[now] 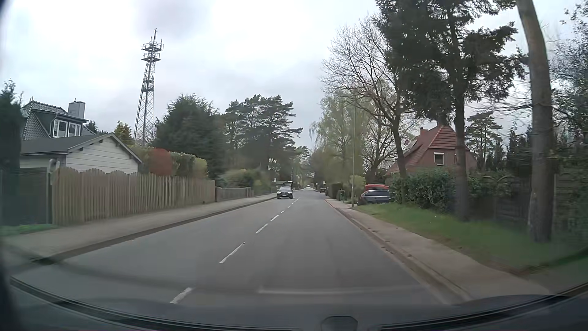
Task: Follow the waypoints while adhering to traffic rules and regulations
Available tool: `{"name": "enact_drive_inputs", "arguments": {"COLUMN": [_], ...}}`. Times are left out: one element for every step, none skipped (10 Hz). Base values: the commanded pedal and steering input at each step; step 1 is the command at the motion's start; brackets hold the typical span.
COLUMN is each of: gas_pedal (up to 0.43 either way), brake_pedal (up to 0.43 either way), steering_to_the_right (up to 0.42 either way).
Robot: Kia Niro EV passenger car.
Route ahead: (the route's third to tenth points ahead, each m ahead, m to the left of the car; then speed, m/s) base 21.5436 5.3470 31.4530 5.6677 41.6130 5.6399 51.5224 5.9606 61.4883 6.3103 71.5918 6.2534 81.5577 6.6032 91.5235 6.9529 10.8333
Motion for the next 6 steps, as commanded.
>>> {"name": "enact_drive_inputs", "arguments": {"gas_pedal": [0.157, 0.150, 0.138, 0.138, 0.138, 0.138], "brake_pedal": [0.000, 0.000, 0.000, 0.000, 0.000, 0.000], "steering_to_the_right": [0.002, 0.002, 0.002, 0.002, 0.002, 0.002]}}
